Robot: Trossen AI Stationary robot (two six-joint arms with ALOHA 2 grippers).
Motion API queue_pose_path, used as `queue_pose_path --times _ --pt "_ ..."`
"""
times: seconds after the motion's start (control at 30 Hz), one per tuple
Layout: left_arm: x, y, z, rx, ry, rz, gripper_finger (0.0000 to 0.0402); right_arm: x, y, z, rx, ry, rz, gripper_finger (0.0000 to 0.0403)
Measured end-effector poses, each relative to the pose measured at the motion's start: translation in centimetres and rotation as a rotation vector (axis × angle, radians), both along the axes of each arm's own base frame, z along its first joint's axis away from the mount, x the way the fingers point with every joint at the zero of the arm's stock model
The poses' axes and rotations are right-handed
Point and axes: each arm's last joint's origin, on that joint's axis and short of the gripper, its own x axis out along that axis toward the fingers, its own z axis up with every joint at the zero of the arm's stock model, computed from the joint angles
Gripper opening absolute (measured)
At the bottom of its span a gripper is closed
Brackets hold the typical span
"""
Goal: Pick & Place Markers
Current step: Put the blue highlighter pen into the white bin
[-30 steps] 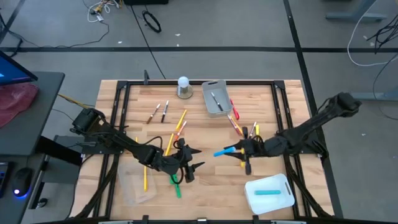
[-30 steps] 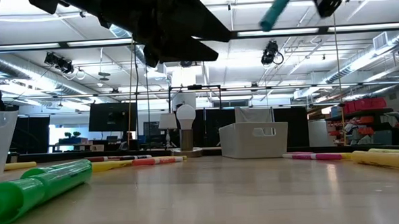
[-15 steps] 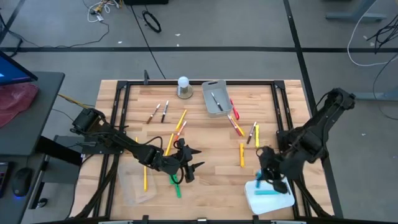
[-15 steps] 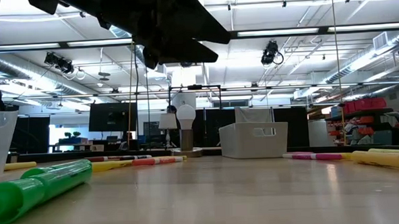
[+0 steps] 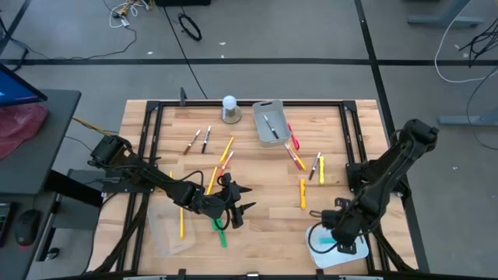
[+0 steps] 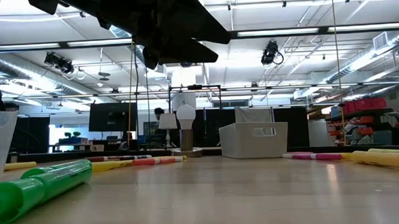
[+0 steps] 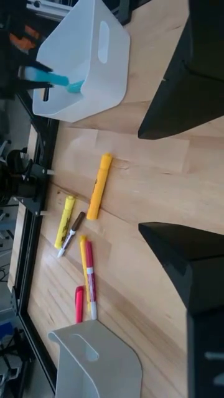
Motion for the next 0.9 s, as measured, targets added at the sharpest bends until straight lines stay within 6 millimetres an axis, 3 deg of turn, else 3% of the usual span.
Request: queue_pose_path --times 0.2,0.53,0.7,0.9 --pt "0.0 0.0 0.0 0.000 0.000 0.000 0.0236 1.0 1.0 -2.8 -0.010 0.013 0.123 0.0067" --pt "0.0 0.0 0.0 -0.001 -0.001 0.000 0.0236 2.0 1.4 -5.7 -0.086 0.041 0.269 0.0122" --pt "0.0 0.0 0.0 -0.001 -0.001 0.000 0.0236 2.0 1.4 -5.5 -0.076 0.039 0.285 0.0143" --pt "0.0 0.0 0.0 -0.010 -0.003 0.003 0.0236 1.8 0.9 -3.7 -0.023 0.002 0.208 0.0144"
